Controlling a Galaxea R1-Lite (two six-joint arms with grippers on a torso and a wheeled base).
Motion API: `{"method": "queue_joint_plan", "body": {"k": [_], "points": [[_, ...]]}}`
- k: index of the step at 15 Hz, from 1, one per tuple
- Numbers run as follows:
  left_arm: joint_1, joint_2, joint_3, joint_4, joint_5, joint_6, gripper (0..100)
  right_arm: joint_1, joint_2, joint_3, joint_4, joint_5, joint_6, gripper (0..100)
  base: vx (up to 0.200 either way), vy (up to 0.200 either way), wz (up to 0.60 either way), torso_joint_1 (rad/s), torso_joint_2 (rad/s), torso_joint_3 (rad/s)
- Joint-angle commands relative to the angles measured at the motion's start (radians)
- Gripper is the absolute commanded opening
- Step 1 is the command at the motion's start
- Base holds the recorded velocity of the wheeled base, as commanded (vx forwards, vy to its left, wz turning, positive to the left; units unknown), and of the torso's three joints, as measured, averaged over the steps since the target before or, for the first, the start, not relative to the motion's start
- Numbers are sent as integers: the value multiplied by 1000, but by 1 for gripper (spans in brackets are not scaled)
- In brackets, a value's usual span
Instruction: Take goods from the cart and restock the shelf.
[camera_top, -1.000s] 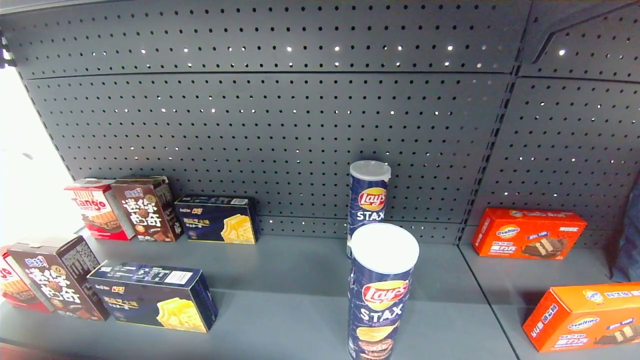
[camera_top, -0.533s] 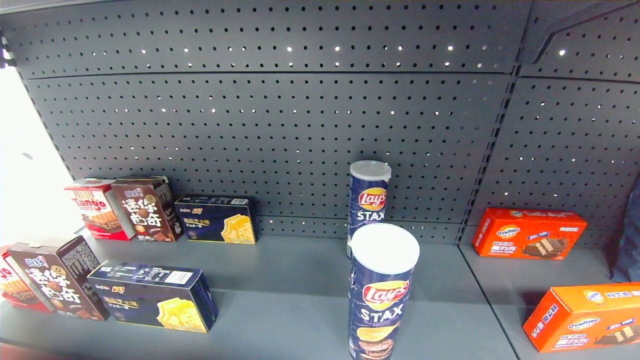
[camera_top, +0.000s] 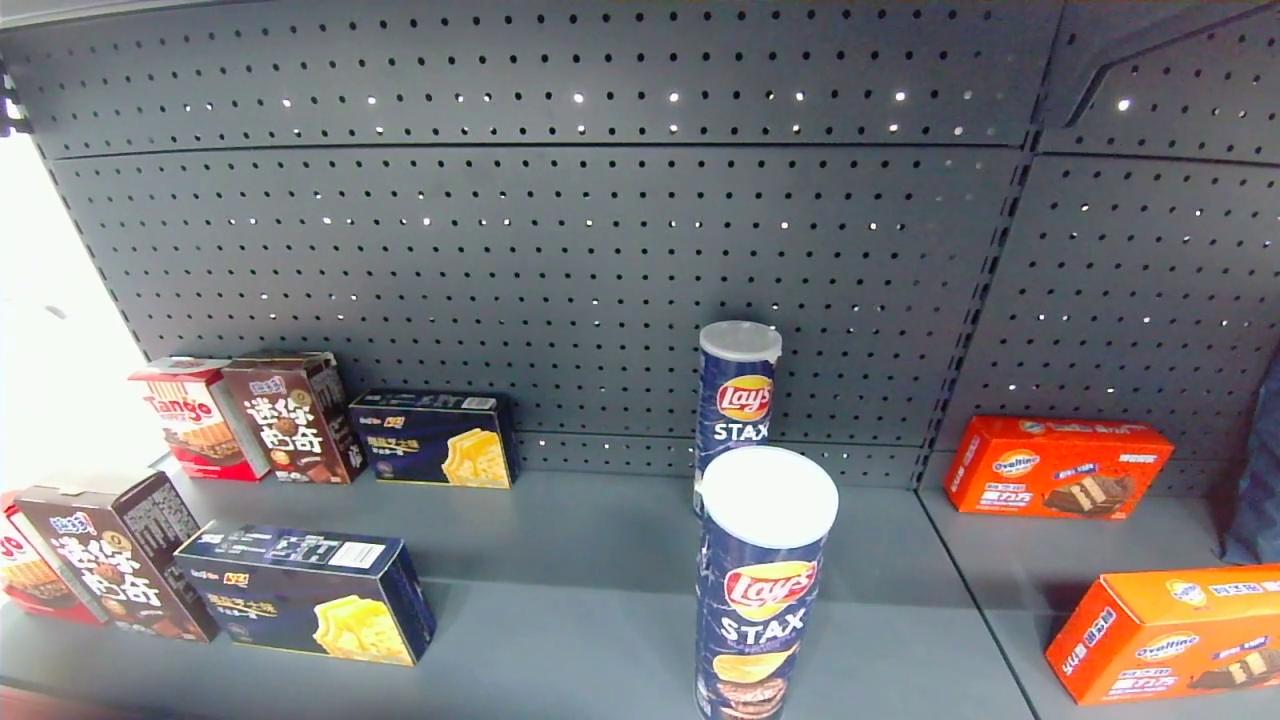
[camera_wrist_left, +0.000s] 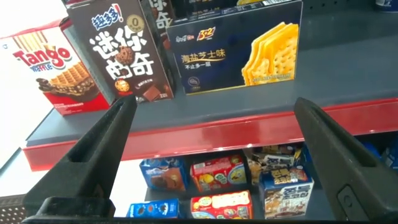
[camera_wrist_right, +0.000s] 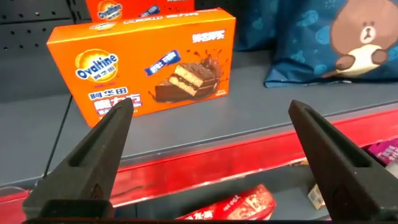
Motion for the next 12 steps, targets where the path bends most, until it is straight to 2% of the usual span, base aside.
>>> {"method": "queue_joint_plan", "body": {"k": [1,3,4,5,6,8,12], "points": [[0,-2,-4,0,-1,-2,100,19,44,0,-4,-1,0,100,0,0,0,0,0,0],[0,-2,-6,0,1,-2,100,39,84,-4,4,-1,1,100,0,0,0,0,0,0],[0,-2,-10,0,1,0,100,205,218,-4,4,-1,3,100,0,0,0,0,0,0],[0,-2,-7,0,3,-2,100,306,209,-1,0,-1,3,100,0,0,0,0,0,0],[0,-2,-1,0,1,-2,100,335,107,-1,-2,-1,3,100,0,0,0,0,0,0],[0,-2,7,0,4,-2,100,308,-3,0,-7,-1,1,100,0,0,0,0,0,0],[0,-2,5,0,-1,0,100,311,-3,2,-7,-1,1,100,0,0,0,0,0,0]]}}
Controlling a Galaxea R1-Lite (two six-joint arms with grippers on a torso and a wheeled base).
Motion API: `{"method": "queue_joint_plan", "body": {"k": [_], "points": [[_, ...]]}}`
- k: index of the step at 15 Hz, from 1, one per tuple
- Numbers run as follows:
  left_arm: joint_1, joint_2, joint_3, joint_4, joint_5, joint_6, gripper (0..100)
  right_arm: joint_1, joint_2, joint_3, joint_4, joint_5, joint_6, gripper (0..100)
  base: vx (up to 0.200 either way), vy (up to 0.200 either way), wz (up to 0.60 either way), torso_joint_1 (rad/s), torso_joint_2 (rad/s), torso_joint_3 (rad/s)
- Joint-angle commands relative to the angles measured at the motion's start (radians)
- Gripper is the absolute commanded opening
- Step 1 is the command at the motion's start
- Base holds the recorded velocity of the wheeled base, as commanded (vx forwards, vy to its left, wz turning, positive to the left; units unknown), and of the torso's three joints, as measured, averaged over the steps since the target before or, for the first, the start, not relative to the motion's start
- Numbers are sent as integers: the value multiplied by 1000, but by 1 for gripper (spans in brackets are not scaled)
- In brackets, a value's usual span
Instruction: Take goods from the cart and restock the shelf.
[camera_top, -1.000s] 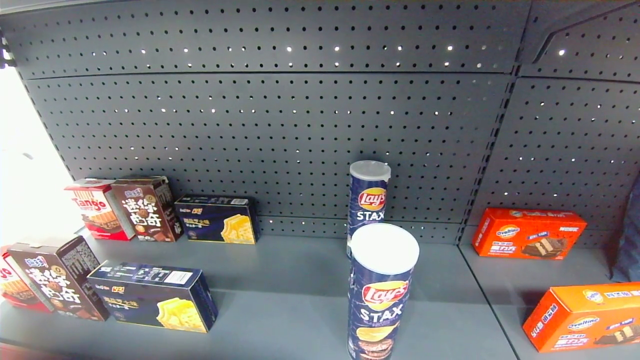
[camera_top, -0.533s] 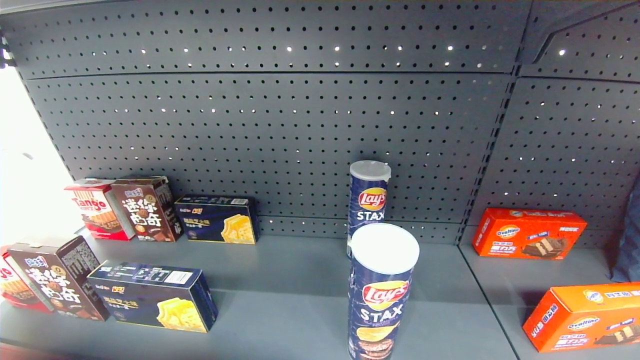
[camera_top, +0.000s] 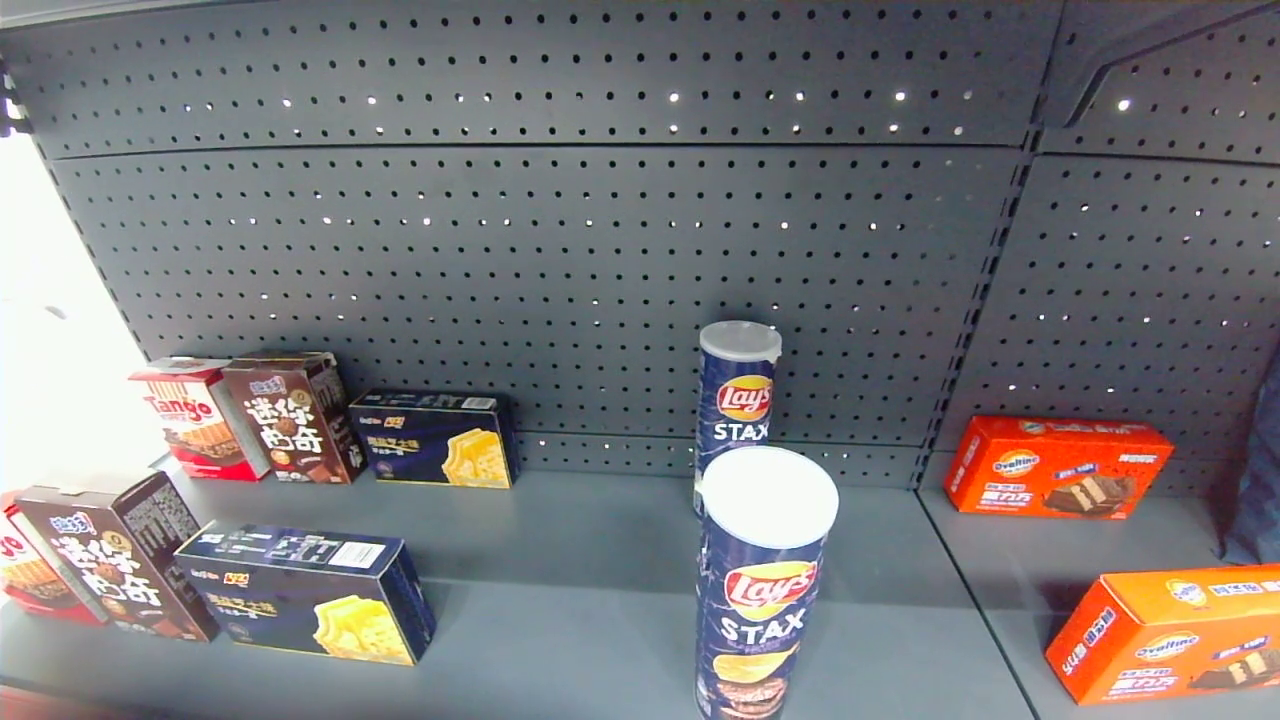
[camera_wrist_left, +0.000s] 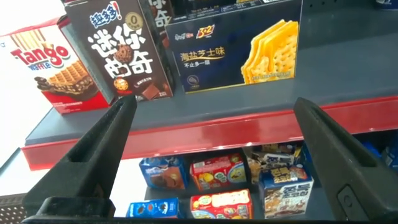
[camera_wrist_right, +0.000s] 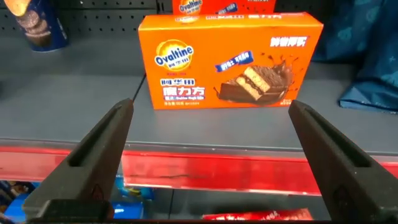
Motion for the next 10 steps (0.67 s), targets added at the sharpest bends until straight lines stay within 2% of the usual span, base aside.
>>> {"method": "queue_joint_plan", "body": {"k": [1,6,8,9,10], "points": [[-14,-2,-1,4,-1,2,100,0,-22,0,0,0,0,100,0,0,0,0,0,0],[-39,29,16,5,-2,-6,100,0,-22,0,0,0,0,100,0,0,0,0,0,0],[-24,98,25,-1,9,-73,100,0,-20,0,0,0,0,100,0,0,0,0,0,0],[4,133,39,-15,15,-130,100,0,-22,0,0,0,0,100,0,0,0,0,0,0],[35,172,57,-61,22,-170,100,0,-20,0,0,0,0,100,0,0,0,0,0,0]]}}
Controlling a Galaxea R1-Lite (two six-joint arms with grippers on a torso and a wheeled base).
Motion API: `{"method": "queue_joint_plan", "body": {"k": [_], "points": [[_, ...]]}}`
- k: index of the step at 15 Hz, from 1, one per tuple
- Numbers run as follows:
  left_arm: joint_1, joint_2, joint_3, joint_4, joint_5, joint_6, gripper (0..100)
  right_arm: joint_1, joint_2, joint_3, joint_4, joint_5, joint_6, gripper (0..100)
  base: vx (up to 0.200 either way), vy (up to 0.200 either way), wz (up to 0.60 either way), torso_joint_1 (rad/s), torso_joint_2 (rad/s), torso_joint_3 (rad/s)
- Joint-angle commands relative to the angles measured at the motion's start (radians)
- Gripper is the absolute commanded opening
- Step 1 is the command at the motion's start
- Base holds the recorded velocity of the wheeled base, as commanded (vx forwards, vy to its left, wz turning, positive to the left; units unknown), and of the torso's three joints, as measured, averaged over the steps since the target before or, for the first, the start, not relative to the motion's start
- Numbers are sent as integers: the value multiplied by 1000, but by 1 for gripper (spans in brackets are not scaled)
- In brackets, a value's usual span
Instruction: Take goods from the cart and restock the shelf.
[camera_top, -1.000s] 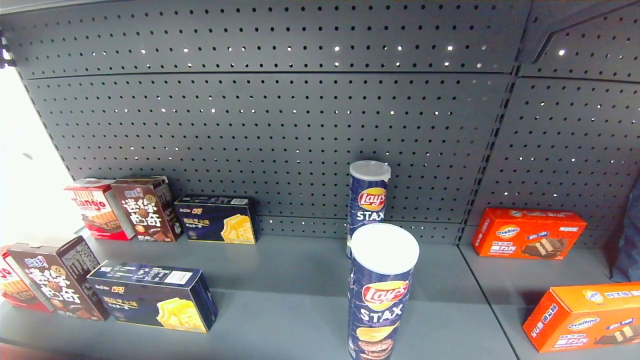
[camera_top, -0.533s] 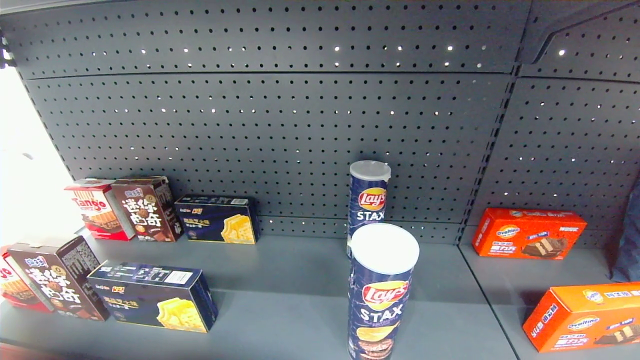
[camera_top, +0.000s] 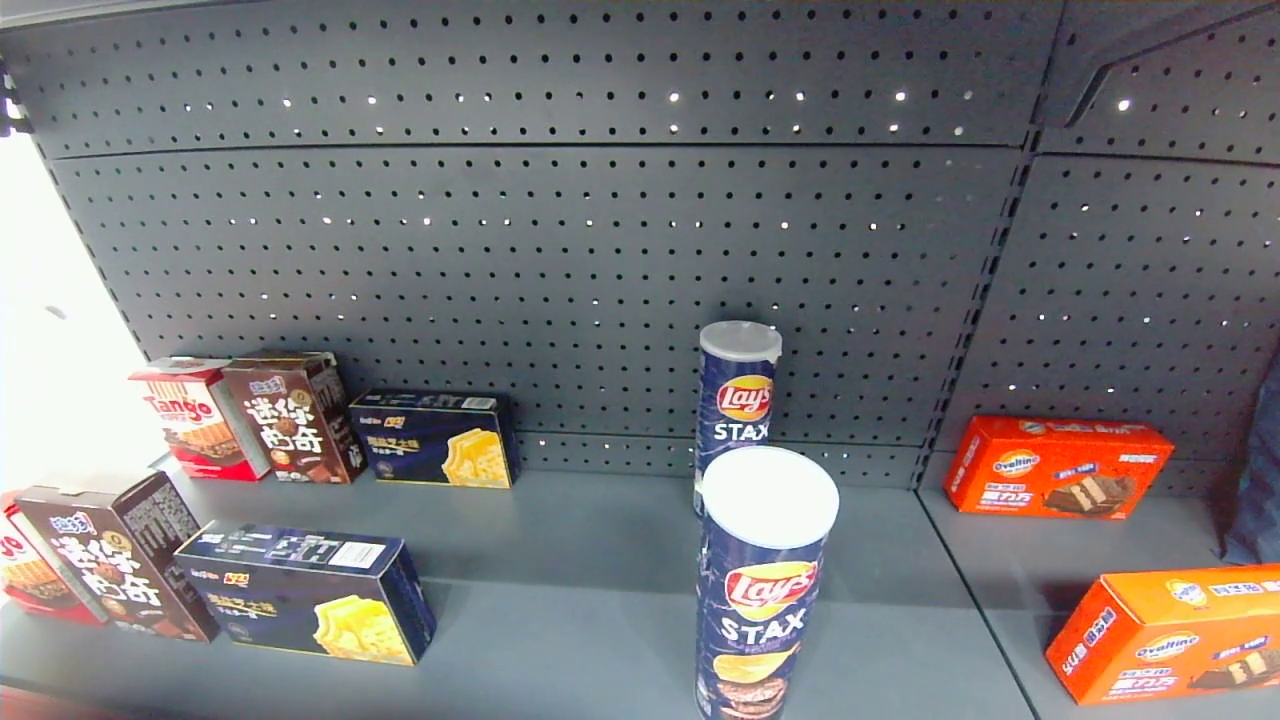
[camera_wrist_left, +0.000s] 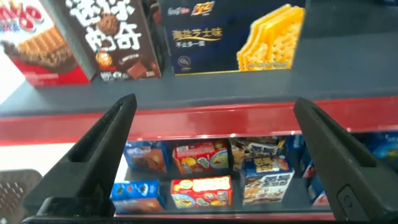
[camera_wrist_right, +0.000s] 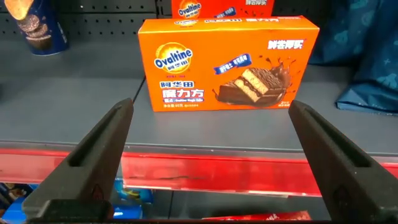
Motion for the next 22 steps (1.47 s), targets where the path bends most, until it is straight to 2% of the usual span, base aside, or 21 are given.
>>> {"method": "queue_joint_plan", "body": {"k": [1,2,3,4,5,6,8,9,10,12,13,14,15,20,22], "points": [[111,138,53,-98,-4,-58,100,-1,0,0,0,0,0,100,0,0,0,0,0,0],[172,150,72,-147,-75,-64,100,0,0,0,0,0,0,100,0,0,0,0,0,0],[226,149,73,-147,-230,-63,100,0,-1,0,0,0,0,100,0,0,0,0,0,0],[264,141,72,-142,-323,-47,100,0,0,0,0,0,0,100,0,0,0,0,0,0],[319,111,55,-73,-426,39,100,0,-1,0,0,0,0,100,0,0,0,0,0,0],[333,98,46,-56,-431,51,100,0,-1,0,0,0,0,100,0,0,0,0,0,0],[339,42,46,-59,-432,52,100,-1,-1,0,0,0,0,100,0,0,0,0,0,0],[370,-78,49,-63,-432,54,100,0,-1,0,0,0,0,100,0,0,0,0,0,0],[370,-92,69,-79,-418,71,100,0,0,0,0,0,0,100,0,0,0,0,0,0],[370,-92,85,-125,-374,72,100,0,0,0,0,0,0,100,0,0,0,0,0,0],[370,-92,87,-125,-374,62,100,0,-1,0,0,0,0,100,0,0,0,0,0,0],[372,-92,87,-125,-372,20,100,0,-1,0,0,0,0,100,0,0,0,0,0,0],[370,-92,87,-127,-371,-3,100,0,-1,0,0,0,0,100,0,0,0,0,0,0],[372,-92,87,-127,-361,-4,100,0,-1,0,0,0,0,100,0,0,0,0,0,0],[370,-92,87,-127,-285,-32,100,0,-1,0,0,0,0,100,0,0,0,0,0,0]]}}
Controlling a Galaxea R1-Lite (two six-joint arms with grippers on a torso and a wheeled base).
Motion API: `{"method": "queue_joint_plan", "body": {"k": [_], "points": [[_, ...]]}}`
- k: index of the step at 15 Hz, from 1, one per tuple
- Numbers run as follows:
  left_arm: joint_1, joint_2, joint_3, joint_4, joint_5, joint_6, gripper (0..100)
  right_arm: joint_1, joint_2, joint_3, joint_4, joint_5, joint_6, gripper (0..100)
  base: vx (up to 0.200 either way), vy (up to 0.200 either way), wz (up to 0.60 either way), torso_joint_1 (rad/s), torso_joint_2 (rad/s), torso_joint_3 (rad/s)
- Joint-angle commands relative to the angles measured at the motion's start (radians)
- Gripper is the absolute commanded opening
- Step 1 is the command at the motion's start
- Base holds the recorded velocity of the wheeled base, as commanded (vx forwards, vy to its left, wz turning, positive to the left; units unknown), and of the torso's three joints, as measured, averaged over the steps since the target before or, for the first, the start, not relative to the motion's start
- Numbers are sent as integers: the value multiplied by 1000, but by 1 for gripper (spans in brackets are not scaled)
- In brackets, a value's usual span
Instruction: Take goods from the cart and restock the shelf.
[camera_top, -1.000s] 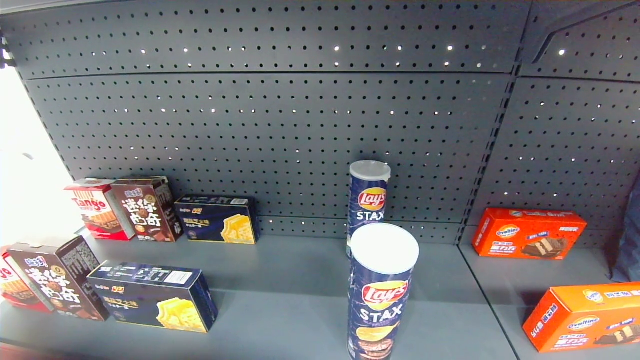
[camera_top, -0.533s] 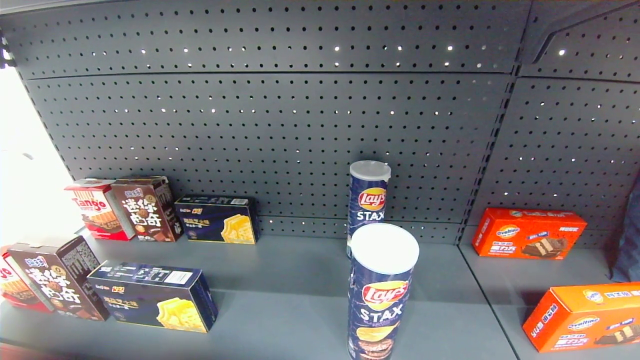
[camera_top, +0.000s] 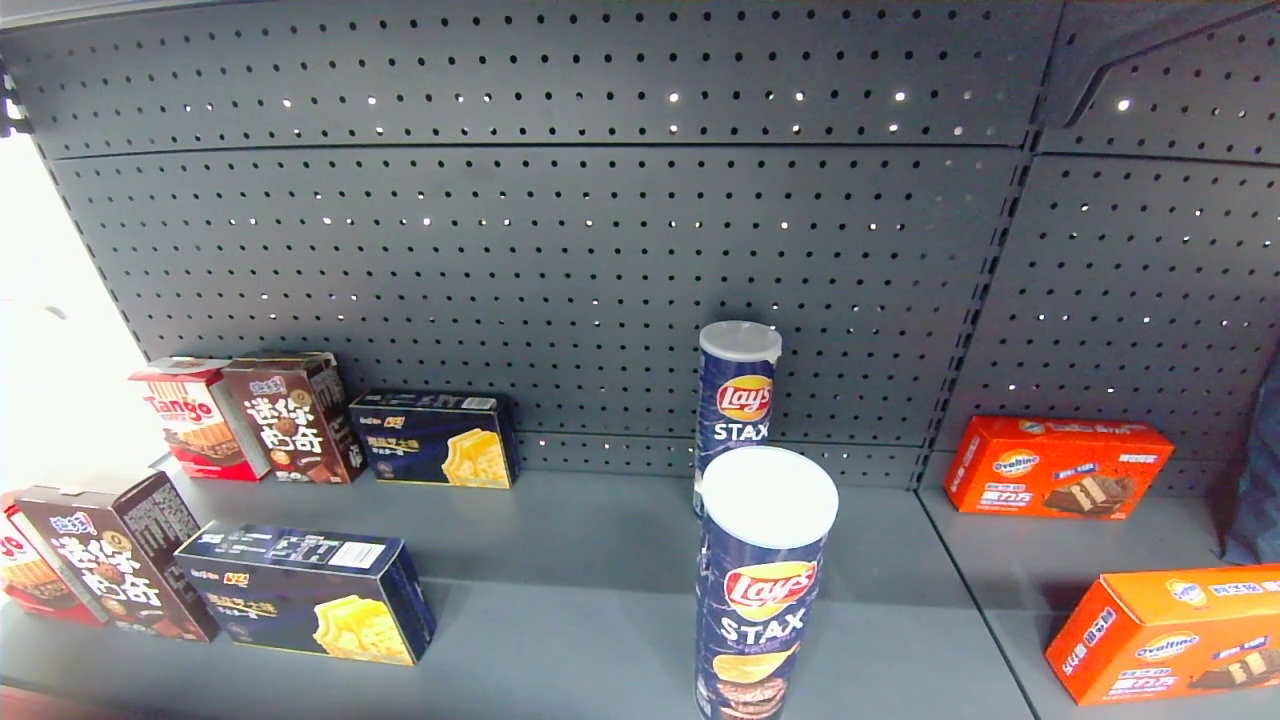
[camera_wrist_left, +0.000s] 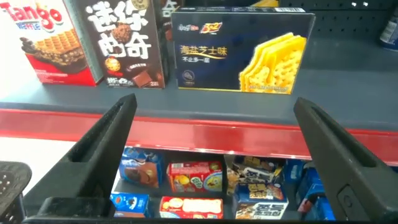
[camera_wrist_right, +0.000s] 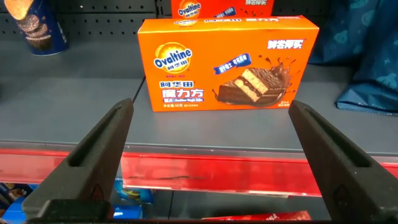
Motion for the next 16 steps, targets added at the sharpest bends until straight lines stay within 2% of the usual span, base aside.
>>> {"method": "queue_joint_plan", "body": {"k": [1,16], "points": [[-1,-2,0,0,5,-5,100,0,-1,0,0,0,0,100,0,0,0,0,0,0],[-1,-2,0,-2,7,-6,100,0,1,0,0,0,0,100,0,0,0,0,0,0]]}}
